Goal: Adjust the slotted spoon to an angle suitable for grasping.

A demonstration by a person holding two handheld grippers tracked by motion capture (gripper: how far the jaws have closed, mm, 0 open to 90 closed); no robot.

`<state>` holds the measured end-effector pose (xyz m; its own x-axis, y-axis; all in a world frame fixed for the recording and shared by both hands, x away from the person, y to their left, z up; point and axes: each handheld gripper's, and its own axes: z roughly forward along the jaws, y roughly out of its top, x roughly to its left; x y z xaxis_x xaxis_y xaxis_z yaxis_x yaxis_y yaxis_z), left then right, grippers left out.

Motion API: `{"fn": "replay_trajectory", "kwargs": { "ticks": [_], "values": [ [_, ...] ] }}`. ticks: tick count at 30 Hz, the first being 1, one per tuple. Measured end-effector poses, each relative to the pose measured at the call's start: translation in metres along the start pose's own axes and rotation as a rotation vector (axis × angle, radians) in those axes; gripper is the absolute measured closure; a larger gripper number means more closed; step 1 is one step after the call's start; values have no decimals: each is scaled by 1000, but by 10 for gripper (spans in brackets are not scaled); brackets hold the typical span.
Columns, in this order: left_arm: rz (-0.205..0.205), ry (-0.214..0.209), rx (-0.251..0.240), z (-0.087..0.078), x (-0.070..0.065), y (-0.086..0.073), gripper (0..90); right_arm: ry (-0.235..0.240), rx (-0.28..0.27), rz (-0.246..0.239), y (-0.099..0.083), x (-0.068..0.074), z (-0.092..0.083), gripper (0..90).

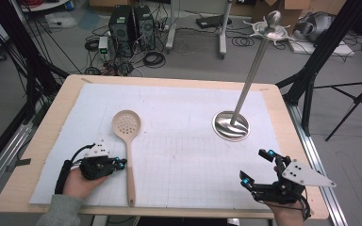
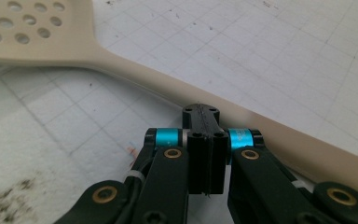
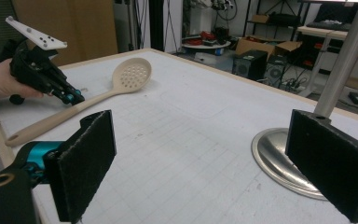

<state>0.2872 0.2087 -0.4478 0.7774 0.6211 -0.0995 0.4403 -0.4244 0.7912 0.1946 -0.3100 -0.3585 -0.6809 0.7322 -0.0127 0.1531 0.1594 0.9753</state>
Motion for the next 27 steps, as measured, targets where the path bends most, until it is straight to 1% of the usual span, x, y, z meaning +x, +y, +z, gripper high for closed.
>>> {"fn": "replay_trajectory", "kwargs": {
  "ticks": [4, 5, 8, 10, 11, 12, 14, 15, 16, 17, 18, 19, 20, 21, 23, 24, 26, 27],
  "values": [
    [8, 12, 3, 5, -5, 4, 895, 1, 0, -5, 0, 0, 1, 75],
    [7, 11, 2, 7, -6, 5, 895, 0, 4, 1, 0, 0, 1, 75],
    [10, 20, -1, 10, -9, 7, 895, -2, -4, -2, 0, -1, 0, 75],
    [15, 16, 3, 17, -12, 12, 895, -2, -3, 8, 0, -1, 0, 75],
    [18, 16, 5, 19, -12, 14, 895, -2, -5, 5, 0, -2, 0, 75],
    [19, 16, 11, 22, -14, 17, 895, -3, -10, -1, 0, -2, 0, 75],
    [21, 19, 20, 25, -15, 19, 896, -1, -5, 7, 0, -2, 0, 75],
    [19, 26, 29, 29, -17, 24, 895, 1, -4, 7, 1, -2, 1, 75],
    [19, 26, 29, 29, -17, 24, 896, 1, -4, 7, 1, -2, 1, 75],
    [22, 38, 41, 32, -19, 28, 896, -5, -12, 10, 2, -3, 1, 75],
    [17, 39, 39, 33, -21, 29, 896, -3, -12, 17, 2, -3, 0, 74],
    [24, 25, 31, 33, -21, 30, 896, -5, -13, 26, 2, -3, -1, 75],
    [24, 25, 31, 33, -21, 30, 896, -7, -16, 27, 2, -4, -1, 75],
    [24, 24, 17, 32, -21, 32, 896, -9, -20, 25, 2, -5, -2, 75],
    [35, 30, 1, 30, -19, 41, 896, -10, -20, 21, 2, -5, -3, 75],
    [35, 30, 1, 30, -19, 41, 896, -10, -20, 21, 2, -5, -3, 75],
    [40, 37, -16, 30, -15, 53, 896, -5, -19, 21, 3, -5, -3, 75],
    [40, 37, -16, 30, -15, 53, 896, -4, -21, 21, 3, -4, -2, 75]
  ]
}}
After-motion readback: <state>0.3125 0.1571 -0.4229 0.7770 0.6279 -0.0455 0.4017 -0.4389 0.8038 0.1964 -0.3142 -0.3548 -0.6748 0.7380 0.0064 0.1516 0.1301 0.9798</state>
